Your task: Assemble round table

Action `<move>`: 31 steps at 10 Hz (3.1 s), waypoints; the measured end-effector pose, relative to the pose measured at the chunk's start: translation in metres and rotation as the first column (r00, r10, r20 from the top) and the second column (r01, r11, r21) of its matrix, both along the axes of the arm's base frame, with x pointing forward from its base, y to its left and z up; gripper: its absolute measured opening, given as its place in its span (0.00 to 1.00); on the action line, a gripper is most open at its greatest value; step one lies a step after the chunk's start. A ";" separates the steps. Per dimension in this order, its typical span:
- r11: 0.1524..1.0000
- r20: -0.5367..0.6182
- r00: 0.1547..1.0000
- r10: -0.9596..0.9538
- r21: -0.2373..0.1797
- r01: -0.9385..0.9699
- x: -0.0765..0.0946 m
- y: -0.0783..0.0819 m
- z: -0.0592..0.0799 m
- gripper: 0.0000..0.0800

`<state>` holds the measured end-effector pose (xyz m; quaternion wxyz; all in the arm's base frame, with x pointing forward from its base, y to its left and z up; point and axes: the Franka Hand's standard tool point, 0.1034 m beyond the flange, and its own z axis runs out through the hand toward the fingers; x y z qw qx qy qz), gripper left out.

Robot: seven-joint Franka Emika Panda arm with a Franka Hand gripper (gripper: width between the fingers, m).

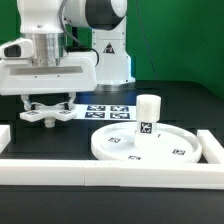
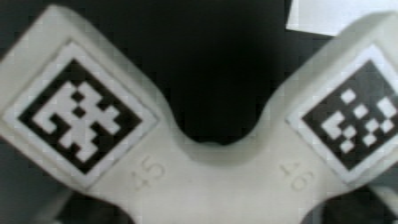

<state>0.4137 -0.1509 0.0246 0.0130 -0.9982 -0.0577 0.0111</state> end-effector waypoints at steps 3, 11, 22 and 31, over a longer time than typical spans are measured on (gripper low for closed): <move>1.000 0.000 1.000 0.000 0.001 0.000 0.000 0.001 0.000 0.55; 0.988 -0.011 0.989 -0.145 0.057 0.145 0.034 0.087 0.039 0.56; 0.949 -0.044 0.954 -0.297 0.094 0.300 0.077 0.163 0.094 0.56; 0.973 0.034 0.977 -0.212 0.100 0.208 0.123 0.188 0.110 0.56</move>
Offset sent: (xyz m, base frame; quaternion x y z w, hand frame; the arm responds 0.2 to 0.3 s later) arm 0.0059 0.0047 0.0015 0.0075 -0.0066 0.0034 0.9999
